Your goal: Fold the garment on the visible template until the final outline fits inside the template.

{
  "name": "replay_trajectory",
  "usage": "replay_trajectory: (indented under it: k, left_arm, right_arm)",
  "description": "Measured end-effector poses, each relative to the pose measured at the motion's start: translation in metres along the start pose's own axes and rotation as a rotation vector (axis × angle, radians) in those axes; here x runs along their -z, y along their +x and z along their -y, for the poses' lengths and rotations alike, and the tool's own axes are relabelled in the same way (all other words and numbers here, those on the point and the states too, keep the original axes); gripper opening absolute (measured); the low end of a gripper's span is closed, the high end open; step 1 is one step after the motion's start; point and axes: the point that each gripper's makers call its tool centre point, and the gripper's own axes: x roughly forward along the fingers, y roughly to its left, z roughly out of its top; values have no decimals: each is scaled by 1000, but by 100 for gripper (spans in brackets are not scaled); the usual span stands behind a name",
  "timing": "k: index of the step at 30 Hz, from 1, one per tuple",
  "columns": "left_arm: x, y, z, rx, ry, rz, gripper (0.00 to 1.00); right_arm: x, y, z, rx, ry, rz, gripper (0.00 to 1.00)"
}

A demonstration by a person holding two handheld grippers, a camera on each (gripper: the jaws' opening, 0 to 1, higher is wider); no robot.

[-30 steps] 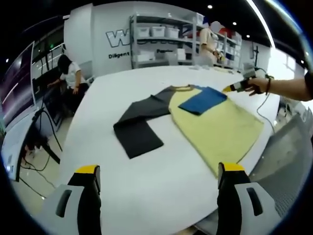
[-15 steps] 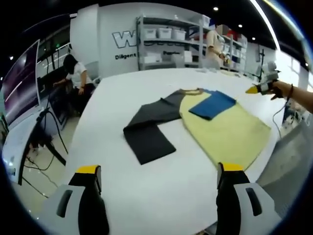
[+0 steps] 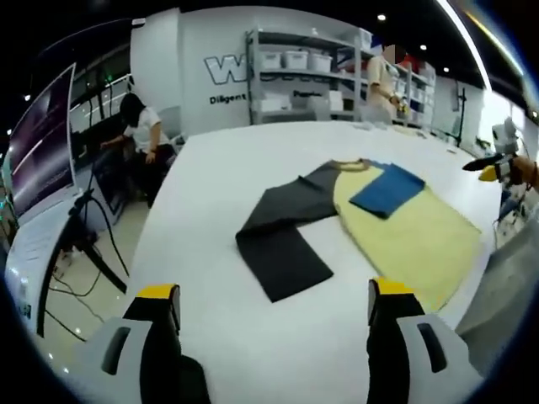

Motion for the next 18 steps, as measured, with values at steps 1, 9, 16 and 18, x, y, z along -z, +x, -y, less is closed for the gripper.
replay_trajectory:
  k: [1,9,16,18]
  left_arm:
    - [0,2,-2,-2,-2,0,86]
    - [-4,30,-19,-24,-27,-4,75]
    - [-10,58,-33,-43,17,-1,69]
    - [-12,63,-35,-50,27,-3,67]
  right_arm:
    - [1,-3,-3,-5,-5,0,99]
    - [15,-15,-17,-26,7,3,99]
    - [26,-17,-16,3,21,1,99]
    - [27,-16,-15,6,29,2,99]
